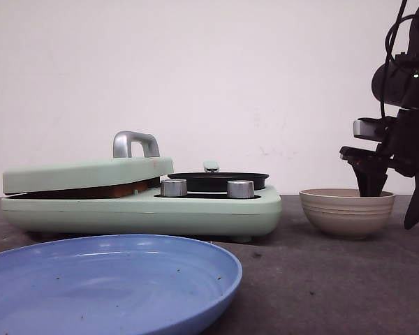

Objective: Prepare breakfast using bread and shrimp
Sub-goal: 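Lower the right gripper to the beige shrimp bowl rim and grasp it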

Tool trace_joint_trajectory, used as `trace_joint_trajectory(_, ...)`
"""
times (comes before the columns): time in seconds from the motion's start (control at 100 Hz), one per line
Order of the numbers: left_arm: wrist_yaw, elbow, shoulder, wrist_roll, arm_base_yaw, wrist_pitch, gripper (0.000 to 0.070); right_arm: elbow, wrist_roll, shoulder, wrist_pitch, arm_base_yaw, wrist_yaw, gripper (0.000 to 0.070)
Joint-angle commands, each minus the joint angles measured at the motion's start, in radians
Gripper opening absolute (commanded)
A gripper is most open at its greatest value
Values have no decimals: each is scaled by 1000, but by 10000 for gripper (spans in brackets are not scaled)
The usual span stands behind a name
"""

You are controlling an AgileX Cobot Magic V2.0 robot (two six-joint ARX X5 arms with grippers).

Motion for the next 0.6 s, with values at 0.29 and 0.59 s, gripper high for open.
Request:
trace_joint_trajectory(0.29, -1, 10, 3, 6, -3, 11, 338, 21, -3, 23, 43, -1, 5, 308)
trace_joint_trajectory(0.59, -1, 10, 3, 7, -3, 11, 338, 21, -3, 23, 45, -1, 3, 276)
